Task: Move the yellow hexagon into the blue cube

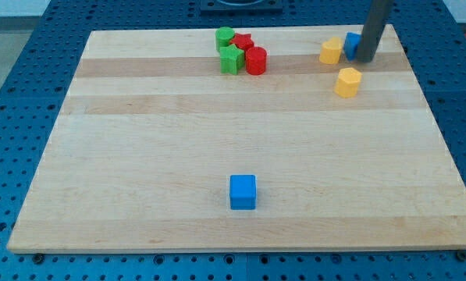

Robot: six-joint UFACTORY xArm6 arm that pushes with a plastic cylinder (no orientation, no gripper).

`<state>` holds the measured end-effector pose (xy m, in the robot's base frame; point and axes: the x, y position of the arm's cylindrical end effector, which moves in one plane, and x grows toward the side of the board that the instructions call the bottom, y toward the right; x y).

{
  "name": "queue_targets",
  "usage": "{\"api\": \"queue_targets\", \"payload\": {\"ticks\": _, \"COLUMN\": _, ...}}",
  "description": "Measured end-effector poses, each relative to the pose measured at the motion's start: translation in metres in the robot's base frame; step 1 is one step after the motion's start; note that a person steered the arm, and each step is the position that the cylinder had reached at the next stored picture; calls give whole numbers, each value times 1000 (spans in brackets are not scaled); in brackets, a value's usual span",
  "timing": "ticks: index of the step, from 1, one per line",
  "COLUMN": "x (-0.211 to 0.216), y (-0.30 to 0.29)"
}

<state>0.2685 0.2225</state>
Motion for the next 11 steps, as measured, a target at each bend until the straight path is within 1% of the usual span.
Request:
{"api": "queue_targets", "payload": {"ticks": 1, "x": -6, "y": 10}}
{"api": "queue_targets", "payload": {"ticks": 2, "x": 4, "y": 11}}
{"api": "queue_targets", "payload": {"ticks": 4, "x": 68, "y": -19}}
{"api": "queue_targets", "payload": {"ticks": 7, "x": 147, "y": -98}}
{"api": "queue_targets", "payload": {"ticks": 9, "x": 184, "y": -126}}
{"api": "queue_targets", "payload": {"ticks": 10, "x": 190, "y": -95}}
{"api": "queue_targets", "payload": {"ticks": 11, "x": 181, "y": -51}}
